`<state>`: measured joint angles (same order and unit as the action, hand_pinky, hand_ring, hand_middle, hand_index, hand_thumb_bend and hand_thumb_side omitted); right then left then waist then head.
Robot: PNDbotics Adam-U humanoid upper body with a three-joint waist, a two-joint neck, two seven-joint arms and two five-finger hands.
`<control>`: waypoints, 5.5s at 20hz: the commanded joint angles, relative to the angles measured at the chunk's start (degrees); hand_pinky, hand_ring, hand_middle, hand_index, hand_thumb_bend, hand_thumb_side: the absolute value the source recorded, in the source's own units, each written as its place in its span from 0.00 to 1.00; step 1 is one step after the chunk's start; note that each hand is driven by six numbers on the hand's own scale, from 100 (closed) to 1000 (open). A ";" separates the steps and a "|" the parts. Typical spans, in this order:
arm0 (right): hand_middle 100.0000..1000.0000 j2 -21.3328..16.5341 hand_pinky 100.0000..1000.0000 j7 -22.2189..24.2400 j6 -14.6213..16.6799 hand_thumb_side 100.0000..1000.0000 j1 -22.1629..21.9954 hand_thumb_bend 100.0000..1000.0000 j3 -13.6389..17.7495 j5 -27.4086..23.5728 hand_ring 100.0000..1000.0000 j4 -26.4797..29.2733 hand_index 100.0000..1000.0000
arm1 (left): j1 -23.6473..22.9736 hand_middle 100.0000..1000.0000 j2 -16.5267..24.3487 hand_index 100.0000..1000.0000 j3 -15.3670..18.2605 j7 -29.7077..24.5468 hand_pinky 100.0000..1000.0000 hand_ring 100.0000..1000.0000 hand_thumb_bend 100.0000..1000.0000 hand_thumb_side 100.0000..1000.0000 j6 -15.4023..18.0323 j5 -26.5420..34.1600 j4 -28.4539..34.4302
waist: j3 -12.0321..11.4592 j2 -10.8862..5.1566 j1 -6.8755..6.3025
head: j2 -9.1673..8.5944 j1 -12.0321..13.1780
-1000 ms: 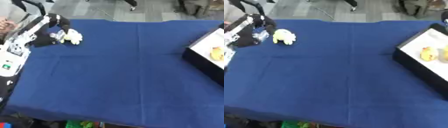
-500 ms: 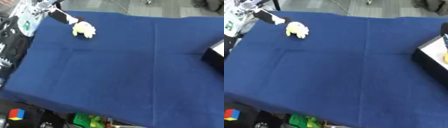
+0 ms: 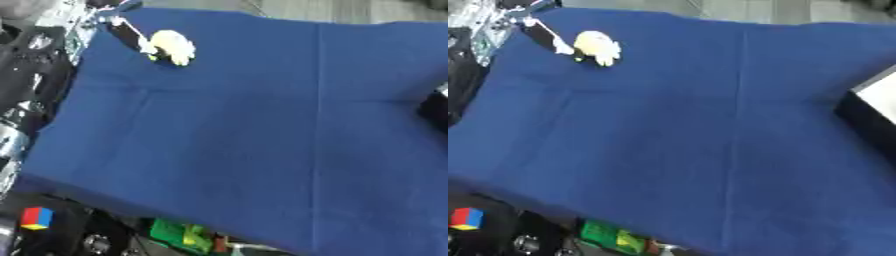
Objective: Pick up the objects with one hand, pass them to the other hand, and then place them into the box on the other side of the table.
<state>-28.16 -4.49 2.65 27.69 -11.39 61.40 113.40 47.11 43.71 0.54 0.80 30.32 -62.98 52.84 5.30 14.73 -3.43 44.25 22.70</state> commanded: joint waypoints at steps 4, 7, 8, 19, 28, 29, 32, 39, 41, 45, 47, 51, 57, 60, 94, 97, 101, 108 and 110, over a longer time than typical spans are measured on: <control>0.75 -0.74 0.84 -1.10 -0.58 0.00 0.29 0.00 0.25 -1.68 0.82 1.19 0.94 | 2.60 0.77 1.72 0.85 0.27 4.19 0.77 0.78 0.70 0.35 -5.67 -5.84 -5.26 | 0.19 -0.44 0.19 | -0.14 0.79; 0.75 -0.70 0.84 -1.09 -0.58 0.00 0.29 0.00 0.16 -1.94 0.81 1.19 0.94 | 2.71 0.76 1.05 0.84 -0.41 6.96 0.76 0.77 0.68 0.34 -8.30 -8.62 -6.36 | 0.13 -0.41 0.25 | -0.14 0.86; 0.75 -0.67 0.84 -1.07 -0.57 0.00 0.29 0.00 0.13 -2.00 0.81 1.19 0.94 | 2.74 0.76 0.83 0.84 -0.60 7.87 0.76 0.77 0.68 0.34 -8.81 -9.54 -6.84 | 0.12 -0.41 0.28 | -0.14 0.89; 0.74 -0.52 0.84 -1.27 -0.79 0.00 0.20 0.00 -0.03 -2.99 0.81 1.19 0.94 | 3.35 0.73 -1.44 0.81 1.78 14.79 0.75 0.73 0.50 0.27 -11.37 -16.77 -12.17 | 0.25 0.51 1.12 | -0.14 1.28; 0.74 -0.57 0.84 -1.64 -1.04 0.00 -0.15 0.00 -0.32 -4.13 0.82 1.19 0.94 | 3.96 0.70 -2.39 0.79 1.77 17.81 0.74 0.71 0.41 0.21 -14.31 -16.80 -12.31 | 0.78 1.38 1.40 | -0.14 0.78; 0.74 -0.58 0.84 -1.66 -1.07 0.00 -0.19 0.00 -0.33 -4.21 0.82 1.19 0.94 | 4.05 0.70 -2.53 0.79 1.70 18.15 0.74 0.70 0.41 0.21 -14.53 -16.77 -12.17 | 0.84 1.42 1.40 | -0.14 0.74; 0.74 -0.60 0.84 -1.73 -1.13 0.00 -0.25 0.00 -0.37 -4.43 0.82 1.19 0.94 | 4.30 0.70 -2.89 0.79 1.43 18.64 0.74 0.70 0.41 0.22 -15.13 -17.02 -11.95 | 0.98 1.57 1.38 | -0.14 0.69; 0.73 -0.56 0.83 -1.86 -1.22 0.00 -0.29 0.00 -0.53 -4.88 0.82 1.19 0.94 | 4.43 0.70 -3.48 0.79 1.23 18.54 0.73 0.70 0.44 0.25 -17.21 -19.22 -12.23 | 1.32 1.99 1.40 | -0.14 0.63; 0.73 -0.57 0.83 -1.93 -1.42 0.00 -0.35 0.00 -0.50 -4.98 0.82 1.19 0.94 | 4.39 0.69 -3.55 0.78 1.38 18.66 0.73 0.69 0.46 0.24 -18.15 -19.92 -12.45 | 1.40 2.19 1.44 | -0.14 0.62; 0.73 -0.58 0.83 -2.07 -1.80 0.00 -0.42 0.00 -0.55 -5.18 0.82 1.19 0.94 | 4.24 0.64 -3.75 0.74 1.60 20.30 0.71 0.65 0.46 0.22 -20.18 -20.81 -12.60 | 1.50 2.47 1.56 | -0.14 0.60; 0.73 -0.59 0.83 -2.11 -1.93 0.00 -0.45 0.00 -0.53 -5.22 0.82 1.19 0.94 | 4.15 0.62 -3.87 0.72 1.54 20.97 0.71 0.63 0.45 0.21 -20.83 -21.20 -12.85 | 1.49 2.54 1.61 | -0.14 0.63; 0.73 -0.61 0.83 -2.07 -2.07 0.00 -0.53 0.00 -0.57 -5.28 0.82 1.19 0.94 | 4.04 0.50 -3.93 0.61 1.48 21.53 0.65 0.52 0.37 0.17 -21.26 -21.70 -13.31 | 1.37 2.58 1.70 | -0.14 0.59; 0.73 -0.61 0.83 -2.00 -2.10 0.00 -0.62 0.00 -0.61 -5.26 0.82 1.19 0.94 | 3.95 0.36 -3.90 0.45 1.52 21.90 0.60 0.40 0.25 0.13 -21.16 -21.66 -13.29 | 1.17 2.47 1.80 | -0.14 0.51; 0.73 -0.70 0.83 -1.88 -2.08 0.00 -0.61 0.00 -0.68 -5.27 0.82 1.19 0.94 | 3.82 0.31 -3.82 0.41 1.62 23.11 0.59 0.38 0.18 0.11 -20.74 -20.47 -12.60 | 1.05 2.27 1.82 | -0.14 0.38; 0.83 0.64 0.84 8.54 6.06 0.00 6.41 0.00 -11.68 -10.66 0.87 1.19 0.97 | -5.87 0.27 -6.03 0.32 -20.48 21.81 0.63 0.34 0.00 0.04 5.95 8.32 32.58 | -3.45 -6.21 -0.66 | -0.14 -10.45; 0.85 0.75 0.85 9.71 6.57 0.00 7.59 0.00 -12.74 -11.88 0.89 1.19 0.98 | -7.48 0.27 -5.46 0.31 -19.81 10.75 0.63 0.34 0.00 0.06 7.24 18.72 44.39 | -3.57 -6.08 -0.60 | -0.14 -11.23; 0.86 0.77 0.85 10.86 7.08 0.00 8.54 0.00 -13.61 -12.81 0.89 1.19 0.98 | -7.09 0.26 -5.70 0.31 -19.75 -0.43 0.63 0.33 0.00 0.09 5.59 30.10 52.08 | -3.75 -5.99 -0.55 | -0.14 -12.05; 0.86 0.19 0.85 12.30 6.84 0.00 9.22 0.00 -14.71 -14.60 0.89 1.19 0.98 | -6.42 0.25 -6.89 0.29 -19.63 -9.53 0.63 0.32 0.00 0.15 3.02 41.94 56.89 | -4.19 -5.89 -0.40 | -0.14 -13.72; 0.86 0.16 0.85 12.68 6.83 0.00 9.41 0.00 -14.95 -15.09 0.89 1.19 0.98 | -6.25 0.25 -7.12 0.29 -19.45 -10.98 0.63 0.32 0.00 0.16 2.43 43.93 57.48 | -4.26 -5.89 -0.36 | -0.14 -13.90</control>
<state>-26.99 7.88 9.50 35.99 -26.56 46.85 113.40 39.84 35.99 -19.80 -9.06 33.16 -20.76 109.05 1.14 9.65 -4.01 44.26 9.08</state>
